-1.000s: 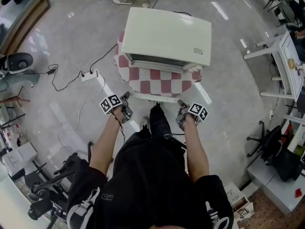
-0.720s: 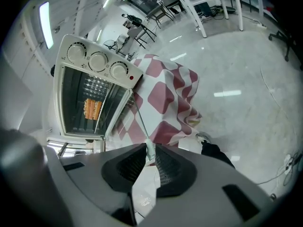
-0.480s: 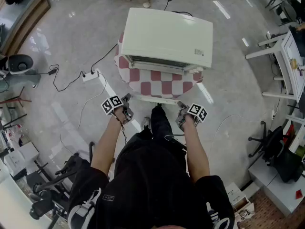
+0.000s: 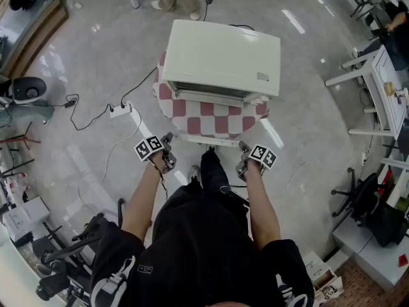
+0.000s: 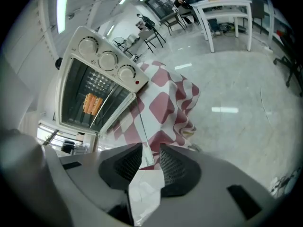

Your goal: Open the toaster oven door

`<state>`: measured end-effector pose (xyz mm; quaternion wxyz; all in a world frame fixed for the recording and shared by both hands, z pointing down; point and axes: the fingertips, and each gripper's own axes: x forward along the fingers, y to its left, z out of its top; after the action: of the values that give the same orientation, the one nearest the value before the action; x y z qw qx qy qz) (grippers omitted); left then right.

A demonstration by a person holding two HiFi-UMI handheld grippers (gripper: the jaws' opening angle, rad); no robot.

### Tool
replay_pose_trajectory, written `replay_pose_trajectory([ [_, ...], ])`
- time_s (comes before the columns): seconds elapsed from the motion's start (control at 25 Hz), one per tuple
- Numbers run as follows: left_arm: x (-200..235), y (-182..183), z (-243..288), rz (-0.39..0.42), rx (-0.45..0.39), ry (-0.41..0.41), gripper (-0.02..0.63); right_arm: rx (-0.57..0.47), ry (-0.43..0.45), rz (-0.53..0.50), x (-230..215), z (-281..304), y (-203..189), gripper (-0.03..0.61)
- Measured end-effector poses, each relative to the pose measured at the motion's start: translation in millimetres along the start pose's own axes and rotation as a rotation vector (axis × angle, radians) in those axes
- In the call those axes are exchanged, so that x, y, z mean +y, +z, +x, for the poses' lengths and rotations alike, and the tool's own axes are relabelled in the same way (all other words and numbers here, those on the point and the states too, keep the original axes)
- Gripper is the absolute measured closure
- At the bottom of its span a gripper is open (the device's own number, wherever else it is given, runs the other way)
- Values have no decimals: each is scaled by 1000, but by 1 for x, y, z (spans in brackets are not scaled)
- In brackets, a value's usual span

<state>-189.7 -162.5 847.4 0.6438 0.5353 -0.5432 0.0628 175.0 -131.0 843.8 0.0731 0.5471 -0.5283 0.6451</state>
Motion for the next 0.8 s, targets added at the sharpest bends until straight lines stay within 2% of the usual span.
replay_pose_trajectory([
  [0.2,-14,15,-28,65,-90,-12,479,-99,-14,-245,33,-30,22,448],
  [0.32,-40,26,-49,142,-153,-61,534,-168,11,-399,70,-50,30,479],
  [0.4,-67,33,-62,224,-189,-108,560,-219,29,-477,97,-63,36,499],
  [0.6,-139,42,-103,489,-291,-198,598,-349,75,-617,160,-100,42,532],
  [0.8,-216,41,-157,737,-482,-318,604,-482,115,-769,212,-140,39,540],
])
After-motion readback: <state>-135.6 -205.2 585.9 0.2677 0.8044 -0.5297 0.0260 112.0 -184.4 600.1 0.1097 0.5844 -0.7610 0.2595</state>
